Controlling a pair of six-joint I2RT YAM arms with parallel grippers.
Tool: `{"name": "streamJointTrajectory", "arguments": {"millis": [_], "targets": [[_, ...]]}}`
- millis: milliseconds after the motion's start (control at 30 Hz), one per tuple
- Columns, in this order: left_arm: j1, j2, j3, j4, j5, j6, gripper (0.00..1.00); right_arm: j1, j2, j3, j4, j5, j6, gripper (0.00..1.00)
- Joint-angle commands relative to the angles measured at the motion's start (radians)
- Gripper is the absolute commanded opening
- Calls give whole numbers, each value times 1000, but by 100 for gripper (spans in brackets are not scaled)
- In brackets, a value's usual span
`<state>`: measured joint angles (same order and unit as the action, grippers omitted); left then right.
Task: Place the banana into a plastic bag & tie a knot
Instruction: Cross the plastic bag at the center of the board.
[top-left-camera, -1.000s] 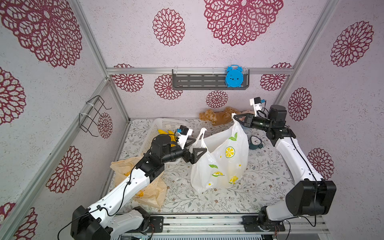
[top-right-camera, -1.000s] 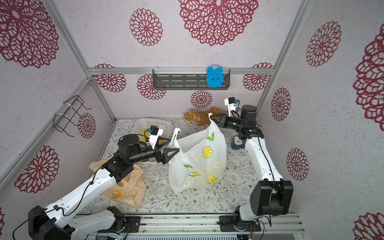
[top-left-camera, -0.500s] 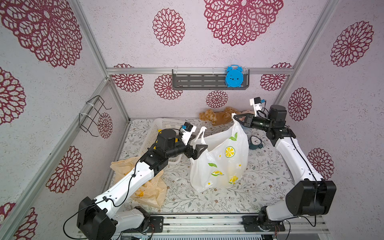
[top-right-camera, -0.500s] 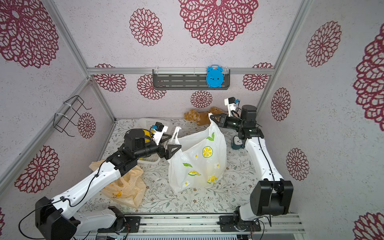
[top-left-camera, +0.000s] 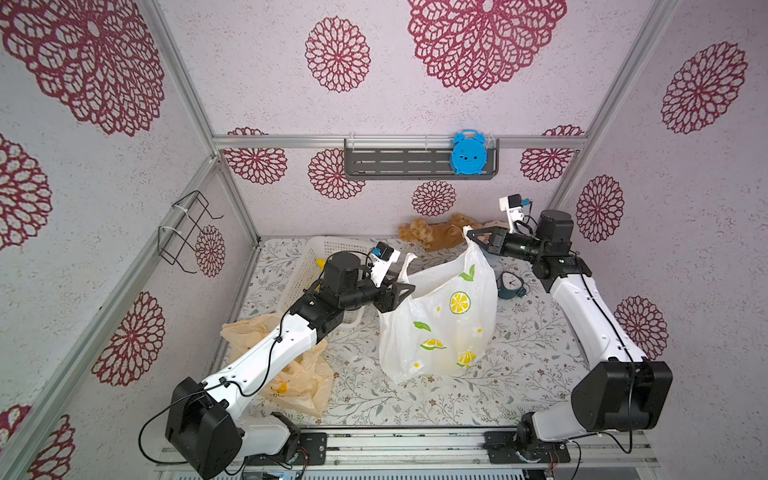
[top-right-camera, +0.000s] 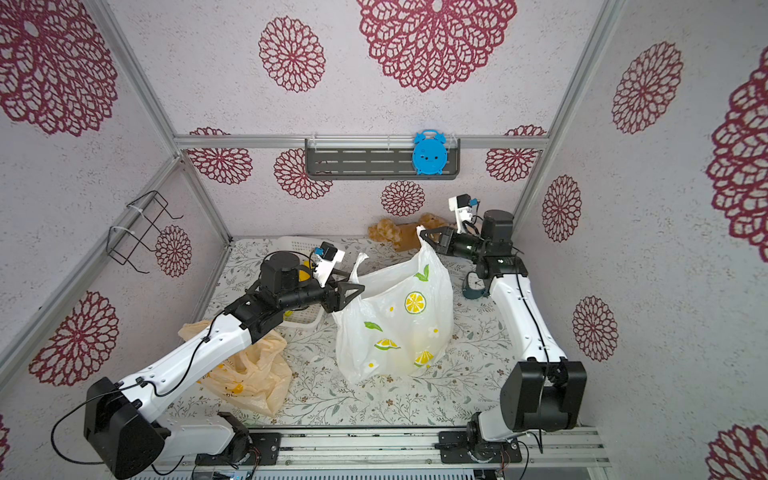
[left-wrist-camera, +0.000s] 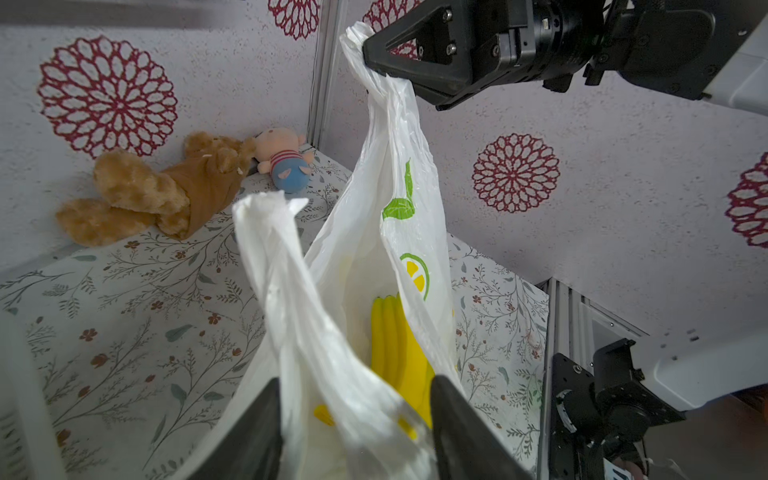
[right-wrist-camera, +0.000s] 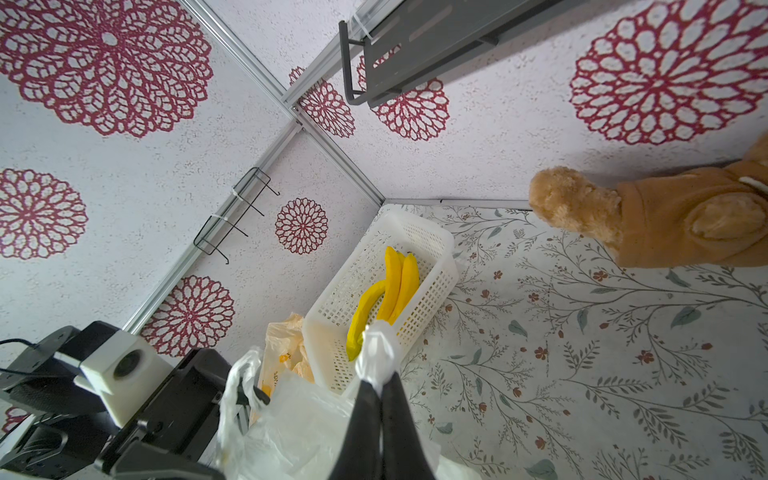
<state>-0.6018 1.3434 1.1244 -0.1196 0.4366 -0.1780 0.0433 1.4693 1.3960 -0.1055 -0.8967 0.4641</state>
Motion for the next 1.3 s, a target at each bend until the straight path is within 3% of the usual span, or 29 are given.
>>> {"name": "streamJointTrajectory", "arguments": {"millis": [0,133,333,567,767,1000,1133,1267], "targets": [[0,8,43,-4,7,-1,21,3,-60,-19,31,-33,-31,0],[27,-1,118,-83,-37,34,0,7,-119,-72,96,-32,-37,0],[74,10,258,-206,-48,69,0,32,-202,-81,135,-7,-98,0],[69,11,83,-85,-76,6,0,201,-248,-171,56,18,-313,0],[59,23,74,-171,-127,35,0,335,-233,-196,1,66,-432,0],[51,35,69,-227,27,128,0,394,-209,-233,81,68,-433,0],[32,63,104,-231,108,178,0,394,-215,-232,93,89,-420,6],[13,102,151,-250,159,224,0,393,-250,-262,134,104,-405,0]]}}
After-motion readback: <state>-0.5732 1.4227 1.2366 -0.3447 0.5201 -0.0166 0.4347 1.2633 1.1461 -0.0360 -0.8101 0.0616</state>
